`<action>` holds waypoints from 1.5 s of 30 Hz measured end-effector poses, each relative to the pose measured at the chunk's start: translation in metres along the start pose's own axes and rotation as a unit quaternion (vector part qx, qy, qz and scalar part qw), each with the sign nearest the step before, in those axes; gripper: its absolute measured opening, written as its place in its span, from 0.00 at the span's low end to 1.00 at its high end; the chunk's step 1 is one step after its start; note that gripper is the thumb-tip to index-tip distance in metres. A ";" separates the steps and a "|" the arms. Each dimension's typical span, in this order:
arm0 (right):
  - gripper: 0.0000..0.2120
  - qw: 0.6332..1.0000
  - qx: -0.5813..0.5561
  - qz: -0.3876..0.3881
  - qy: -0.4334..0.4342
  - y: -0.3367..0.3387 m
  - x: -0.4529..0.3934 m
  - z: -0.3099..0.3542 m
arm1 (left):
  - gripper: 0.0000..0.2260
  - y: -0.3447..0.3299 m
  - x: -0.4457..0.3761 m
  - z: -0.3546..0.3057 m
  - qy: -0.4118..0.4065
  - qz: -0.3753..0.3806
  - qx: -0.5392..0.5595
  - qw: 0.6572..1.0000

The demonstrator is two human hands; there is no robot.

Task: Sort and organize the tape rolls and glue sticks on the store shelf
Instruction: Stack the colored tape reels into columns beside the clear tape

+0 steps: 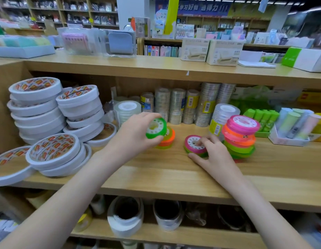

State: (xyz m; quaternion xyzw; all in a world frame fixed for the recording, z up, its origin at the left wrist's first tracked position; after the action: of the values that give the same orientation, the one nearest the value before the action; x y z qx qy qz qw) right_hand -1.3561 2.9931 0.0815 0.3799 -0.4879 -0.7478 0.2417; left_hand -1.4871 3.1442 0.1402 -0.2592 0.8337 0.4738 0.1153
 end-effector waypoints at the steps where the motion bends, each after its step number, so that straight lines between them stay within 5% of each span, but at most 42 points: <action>1: 0.19 1.000 -0.003 -0.005 0.000 -0.002 -0.001 0.000 | 0.25 -0.005 -0.009 0.001 0.000 -0.005 0.005 1.000; 16: 0.19 0.998 0.068 -0.017 -0.010 -0.008 0.003 0.001 | 0.26 -0.062 -0.030 0.030 0.059 0.044 0.074 0.995; 21: 0.09 0.975 0.042 -0.207 0.071 0.030 0.029 0.009 | 0.28 -0.057 -0.027 0.036 0.053 0.019 0.064 0.996; 24: 0.11 0.948 0.078 -0.304 0.052 0.060 0.038 -0.003 | 0.34 -0.057 -0.025 0.035 0.034 0.002 0.056 0.998; 29: 0.30 0.979 0.018 -0.167 -0.114 0.061 0.018 -0.041 | 0.36 -0.059 -0.021 0.031 0.052 -0.101 0.136 0.984; 37: 0.26 0.955 -0.058 -0.288 -0.036 0.092 0.020 -0.024 | 0.29 -0.064 -0.024 0.046 0.106 -0.082 0.207 0.969; 41: 0.27 0.975 -0.068 -0.203 0.050 0.072 -0.004 0.010 | 0.28 -0.065 -0.024 0.045 0.078 -0.083 0.204 0.972; 45: 0.28 0.994 -0.037 -0.101 0.037 0.016 -0.009 0.014 | 0.28 -0.065 -0.022 0.045 0.070 -0.079 0.208 0.972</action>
State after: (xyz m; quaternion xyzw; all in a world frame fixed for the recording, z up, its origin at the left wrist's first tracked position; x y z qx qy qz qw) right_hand -1.3623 3.0006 0.1024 0.4451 -0.4100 -0.7714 0.1966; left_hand -1.4359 3.1624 0.0794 -0.3270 0.8970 0.2600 0.1446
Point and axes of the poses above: each hand's wrist, its own x-axis away from the middle knuckle, its own y-axis out of the back of the hand, z = x × y, the point moved 5 cm from there along -x, towards the middle knuckle, and after that the axes turned 10 degrees about x, right-handed, at the moved point
